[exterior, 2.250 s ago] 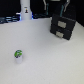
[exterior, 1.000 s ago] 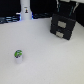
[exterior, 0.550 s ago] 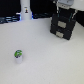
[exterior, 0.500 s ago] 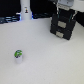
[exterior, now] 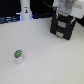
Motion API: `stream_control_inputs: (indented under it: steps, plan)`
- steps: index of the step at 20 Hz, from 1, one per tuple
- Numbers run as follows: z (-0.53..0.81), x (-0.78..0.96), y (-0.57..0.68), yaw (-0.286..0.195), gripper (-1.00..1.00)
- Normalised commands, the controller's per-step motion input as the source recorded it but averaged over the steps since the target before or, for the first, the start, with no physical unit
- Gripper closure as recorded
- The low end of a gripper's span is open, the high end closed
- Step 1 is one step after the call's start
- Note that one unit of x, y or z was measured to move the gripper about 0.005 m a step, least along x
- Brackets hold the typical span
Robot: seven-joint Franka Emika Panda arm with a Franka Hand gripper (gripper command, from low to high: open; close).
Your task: Open the kcup holder, insert the kcup into the holder, and close the kcup holder
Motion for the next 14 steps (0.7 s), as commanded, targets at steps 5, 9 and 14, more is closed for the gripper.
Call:
stream_control_inputs:
  steps: [5, 9, 14]
  plan:
    - [-0.24, -0.25, 0.02, -0.019, 1.00]
    - [0.00, -0.01, -0.01, -0.008, 1.00]
    - [0.00, 0.01, -0.01, -0.008, 1.00]
